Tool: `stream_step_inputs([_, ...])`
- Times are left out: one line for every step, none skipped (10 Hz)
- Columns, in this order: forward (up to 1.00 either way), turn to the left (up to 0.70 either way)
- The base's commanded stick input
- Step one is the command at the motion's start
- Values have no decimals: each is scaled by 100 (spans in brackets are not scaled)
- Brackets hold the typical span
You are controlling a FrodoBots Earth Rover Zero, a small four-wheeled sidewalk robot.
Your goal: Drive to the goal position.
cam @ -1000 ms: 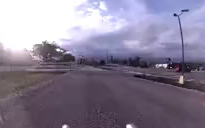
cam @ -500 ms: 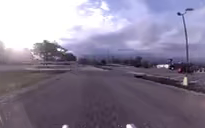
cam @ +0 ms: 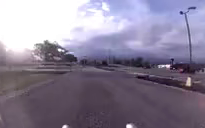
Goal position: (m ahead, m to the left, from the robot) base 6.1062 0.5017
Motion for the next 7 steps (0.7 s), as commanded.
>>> stream_step_inputs([70, 0])
stream_step_inputs([70, 23])
stream_step_inputs([70, 35])
stream_step_inputs([70, 24])
stream_step_inputs([70, 0])
stream_step_inputs([70, 0])
stream_step_inputs([70, 0])
